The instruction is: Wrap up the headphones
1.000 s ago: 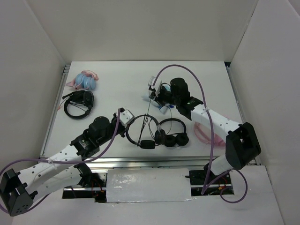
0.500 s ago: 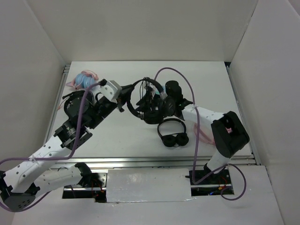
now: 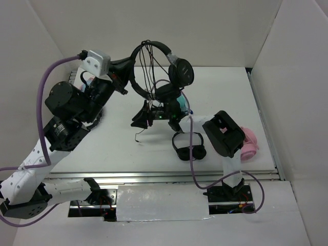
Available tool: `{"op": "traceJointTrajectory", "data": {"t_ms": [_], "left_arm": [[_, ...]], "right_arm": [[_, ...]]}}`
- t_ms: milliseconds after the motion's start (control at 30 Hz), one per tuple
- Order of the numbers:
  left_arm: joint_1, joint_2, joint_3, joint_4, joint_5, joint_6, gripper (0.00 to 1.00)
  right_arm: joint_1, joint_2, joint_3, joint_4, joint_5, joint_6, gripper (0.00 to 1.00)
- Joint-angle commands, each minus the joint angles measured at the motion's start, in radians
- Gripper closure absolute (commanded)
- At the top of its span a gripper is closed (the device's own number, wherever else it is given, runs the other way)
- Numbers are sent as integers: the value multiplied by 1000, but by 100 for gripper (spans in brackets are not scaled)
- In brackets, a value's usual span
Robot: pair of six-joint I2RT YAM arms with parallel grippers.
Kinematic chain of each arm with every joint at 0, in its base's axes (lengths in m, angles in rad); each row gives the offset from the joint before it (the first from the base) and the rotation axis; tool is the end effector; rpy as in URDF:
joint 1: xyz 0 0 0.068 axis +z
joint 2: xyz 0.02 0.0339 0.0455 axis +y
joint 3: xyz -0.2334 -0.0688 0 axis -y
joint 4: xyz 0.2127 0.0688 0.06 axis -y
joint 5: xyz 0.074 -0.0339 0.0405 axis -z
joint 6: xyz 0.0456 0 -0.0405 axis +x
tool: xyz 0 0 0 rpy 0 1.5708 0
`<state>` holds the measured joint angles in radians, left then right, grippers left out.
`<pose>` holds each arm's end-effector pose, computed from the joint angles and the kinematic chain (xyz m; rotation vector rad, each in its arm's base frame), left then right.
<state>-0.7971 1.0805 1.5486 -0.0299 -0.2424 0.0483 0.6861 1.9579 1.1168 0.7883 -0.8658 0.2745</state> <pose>0.1336 -0.1211 0.5191 0.2687 1.1302 -0.5270 0.2860 0.2790 0.2056 -1.0489 1.4725 1.4043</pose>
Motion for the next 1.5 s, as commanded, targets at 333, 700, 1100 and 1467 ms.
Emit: {"op": "traceJointTrajectory", "data": {"t_ms": [333,700,1100,1467], "left_arm": [[-2,30,174,-30,-94,-11,100],[-2,-16,150,-42,-95,5,100],[-2,-22,162,-68,-92,1,100],[-2,16,195,-71,-181,9,100]], "right_arm": [[47,96,62,227,122,239,45],[-89,-85,-175,346,439,313,0],[-207,-237,-88,-104,881,252,0],[-94,-537,-538,11,651,-38,0]]}}
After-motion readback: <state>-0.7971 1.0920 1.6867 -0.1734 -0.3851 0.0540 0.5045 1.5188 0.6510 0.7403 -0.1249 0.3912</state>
